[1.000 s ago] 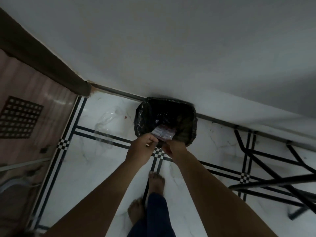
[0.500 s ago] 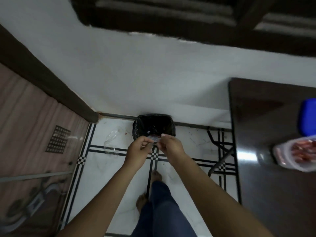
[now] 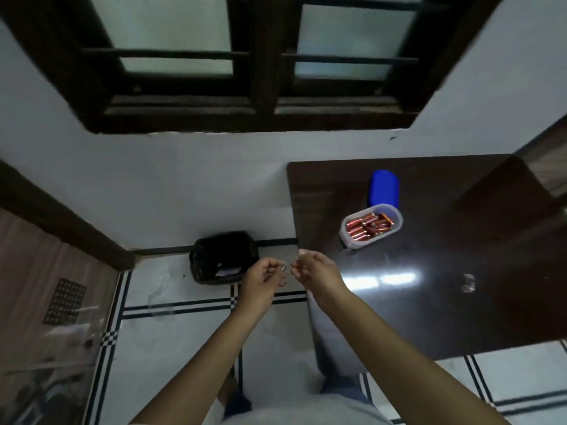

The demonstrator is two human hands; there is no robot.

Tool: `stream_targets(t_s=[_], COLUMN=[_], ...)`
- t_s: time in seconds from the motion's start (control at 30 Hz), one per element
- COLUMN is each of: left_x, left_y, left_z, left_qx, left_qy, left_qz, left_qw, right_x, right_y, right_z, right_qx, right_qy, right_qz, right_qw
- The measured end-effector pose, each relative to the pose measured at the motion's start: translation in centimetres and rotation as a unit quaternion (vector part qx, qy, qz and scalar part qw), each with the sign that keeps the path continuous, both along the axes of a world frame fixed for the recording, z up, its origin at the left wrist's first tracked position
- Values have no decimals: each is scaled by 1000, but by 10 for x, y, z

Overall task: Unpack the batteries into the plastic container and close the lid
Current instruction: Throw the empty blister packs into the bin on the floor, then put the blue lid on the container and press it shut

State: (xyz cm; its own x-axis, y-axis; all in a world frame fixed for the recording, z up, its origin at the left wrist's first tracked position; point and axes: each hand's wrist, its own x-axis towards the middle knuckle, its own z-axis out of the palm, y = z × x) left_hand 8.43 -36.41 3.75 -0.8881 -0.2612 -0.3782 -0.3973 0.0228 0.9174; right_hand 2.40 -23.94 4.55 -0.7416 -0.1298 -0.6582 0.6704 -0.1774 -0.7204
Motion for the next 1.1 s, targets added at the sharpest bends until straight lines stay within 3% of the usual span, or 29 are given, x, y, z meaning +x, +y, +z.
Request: stream_targets(t_s=[0.17, 0.4, 0.53, 0.67, 0.87, 1.1], left_x=[-39, -107, -140, -164, -181, -184], left_y=[94, 219, 234, 231, 226, 224], left_z=[-1, -27, -41, -46, -53, -55], left_qx=[-1, -11, 6, -13, -72, -94], left_qy=[-18, -114, -180, -216, -232, -229], left_qz=[-13, 117, 177, 217, 199, 193], left_qw=[1000, 987, 967, 952, 949, 950], right_x=[-26, -90, -125, -167, -230, -291], right_y=[100, 257, 304, 324, 299, 256], right_z=[-12, -26, -35, -49, -73, -77], right_qx=[18, 72, 92, 117, 171, 354], right_qy=[-7, -30, -26, -37, -15, 42], right_qz=[-7, 31, -3, 4, 49, 173], right_qw=[1000, 996, 995, 992, 984, 918])
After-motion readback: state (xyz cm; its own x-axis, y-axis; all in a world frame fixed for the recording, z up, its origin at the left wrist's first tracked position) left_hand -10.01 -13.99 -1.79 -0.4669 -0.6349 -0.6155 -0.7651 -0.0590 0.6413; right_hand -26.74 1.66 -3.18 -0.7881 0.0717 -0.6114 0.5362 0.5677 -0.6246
